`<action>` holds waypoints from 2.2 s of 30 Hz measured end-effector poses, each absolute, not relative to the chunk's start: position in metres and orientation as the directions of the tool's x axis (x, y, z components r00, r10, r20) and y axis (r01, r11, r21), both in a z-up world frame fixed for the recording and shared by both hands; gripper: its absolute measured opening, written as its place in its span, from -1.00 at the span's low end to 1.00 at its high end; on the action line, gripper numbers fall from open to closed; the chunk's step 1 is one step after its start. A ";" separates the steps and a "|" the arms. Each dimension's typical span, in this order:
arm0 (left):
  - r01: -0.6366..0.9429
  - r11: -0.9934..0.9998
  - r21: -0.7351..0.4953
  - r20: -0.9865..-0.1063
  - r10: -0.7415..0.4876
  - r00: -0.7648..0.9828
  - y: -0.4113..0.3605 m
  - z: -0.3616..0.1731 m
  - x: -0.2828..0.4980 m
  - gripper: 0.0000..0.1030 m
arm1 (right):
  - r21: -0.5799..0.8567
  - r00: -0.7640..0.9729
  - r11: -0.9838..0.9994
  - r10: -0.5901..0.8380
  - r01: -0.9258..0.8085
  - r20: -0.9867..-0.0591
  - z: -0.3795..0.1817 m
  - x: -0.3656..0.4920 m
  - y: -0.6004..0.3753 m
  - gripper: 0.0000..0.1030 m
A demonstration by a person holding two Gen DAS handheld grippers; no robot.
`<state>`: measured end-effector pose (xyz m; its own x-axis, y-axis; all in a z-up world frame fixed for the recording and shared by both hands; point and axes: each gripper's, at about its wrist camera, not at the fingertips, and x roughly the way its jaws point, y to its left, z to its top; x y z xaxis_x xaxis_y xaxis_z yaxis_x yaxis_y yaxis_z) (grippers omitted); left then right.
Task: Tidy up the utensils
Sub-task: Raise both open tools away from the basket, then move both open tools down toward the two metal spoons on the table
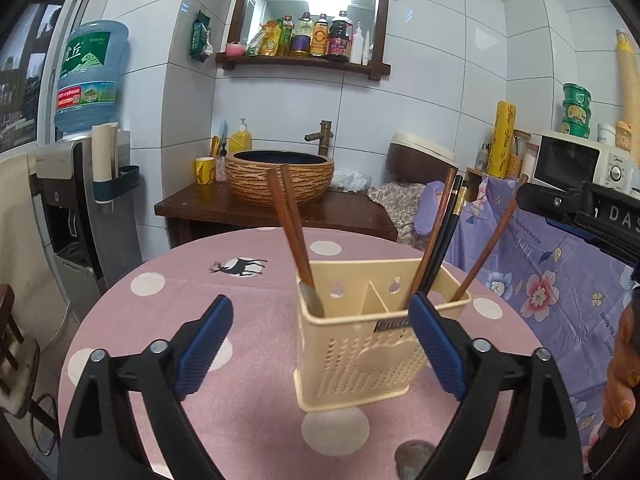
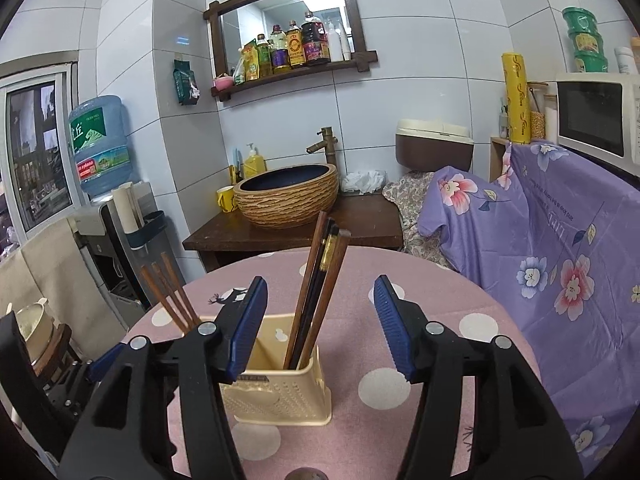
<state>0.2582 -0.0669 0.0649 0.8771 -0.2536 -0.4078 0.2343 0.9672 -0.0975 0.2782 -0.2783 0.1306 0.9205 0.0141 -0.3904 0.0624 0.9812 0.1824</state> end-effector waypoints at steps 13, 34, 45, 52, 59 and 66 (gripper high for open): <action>0.208 0.973 -0.102 -0.529 -0.230 0.817 -0.035 0.028 0.226 0.89 | 0.145 0.857 0.987 0.019 0.065 -0.516 0.068 0.234 -0.267 0.19; 0.223 0.973 -0.064 -0.656 -0.209 0.725 -0.036 -0.030 0.198 0.72 | 0.083 0.726 0.993 -0.008 0.089 -0.688 -0.037 0.199 -0.245 0.19; 0.260 0.963 -0.076 -0.694 -0.238 0.680 -0.040 -0.042 0.196 0.31 | 0.078 0.676 0.996 0.023 0.051 -0.736 -0.053 0.186 -0.238 0.00; 0.259 0.962 -0.083 -0.693 -0.242 0.679 -0.040 -0.041 0.196 0.31 | 0.075 0.636 0.997 0.070 -0.018 -0.768 -0.062 0.184 -0.220 -0.40; 0.261 0.961 -0.088 -0.697 -0.246 0.673 -0.043 -0.043 0.196 0.31 | 0.075 0.620 0.996 0.088 -0.048 -0.780 -0.070 0.186 -0.215 -0.66; 0.264 0.960 -0.093 -0.702 -0.251 0.667 -0.046 -0.043 0.197 0.31 | 0.099 0.621 0.994 0.107 -0.048 -0.776 -0.073 0.190 -0.218 -0.84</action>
